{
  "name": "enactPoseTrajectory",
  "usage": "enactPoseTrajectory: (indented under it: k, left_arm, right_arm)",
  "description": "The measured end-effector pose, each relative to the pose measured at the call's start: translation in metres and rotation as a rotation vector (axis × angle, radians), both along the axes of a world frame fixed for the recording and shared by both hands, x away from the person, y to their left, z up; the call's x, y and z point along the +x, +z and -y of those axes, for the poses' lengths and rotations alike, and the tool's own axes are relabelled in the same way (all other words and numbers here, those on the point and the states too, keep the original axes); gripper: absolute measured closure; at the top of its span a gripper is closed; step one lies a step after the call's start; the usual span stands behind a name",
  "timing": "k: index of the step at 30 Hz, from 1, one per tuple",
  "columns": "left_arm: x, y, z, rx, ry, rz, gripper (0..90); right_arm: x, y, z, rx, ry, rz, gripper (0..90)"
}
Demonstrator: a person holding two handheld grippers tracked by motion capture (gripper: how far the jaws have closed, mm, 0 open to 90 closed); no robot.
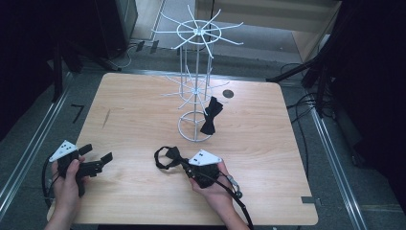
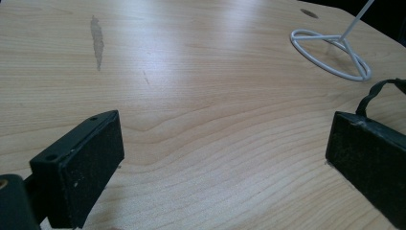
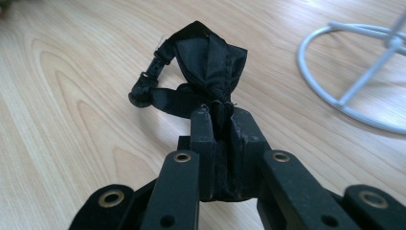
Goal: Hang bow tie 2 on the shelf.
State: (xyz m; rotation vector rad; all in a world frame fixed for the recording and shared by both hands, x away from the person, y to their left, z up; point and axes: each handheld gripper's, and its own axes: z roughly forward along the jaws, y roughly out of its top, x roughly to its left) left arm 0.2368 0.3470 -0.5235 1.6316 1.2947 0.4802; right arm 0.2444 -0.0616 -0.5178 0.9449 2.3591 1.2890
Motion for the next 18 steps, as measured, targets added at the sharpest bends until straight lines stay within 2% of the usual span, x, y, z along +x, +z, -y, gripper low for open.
enactPoseTrajectory:
  k: [7, 18]
  left_arm:
    - [0.000, 0.000, 0.000, -0.003, 0.000, 0.000, 0.0]
    - [0.000, 0.000, 0.000, -0.006, 0.000, -0.003, 0.0]
  right_arm:
    - [0.001, 0.007, 0.019, 0.054, -0.048, 0.009, 82.3]
    - [0.000, 0.016, 0.027, 0.086, -0.071, 0.039, 82.2]
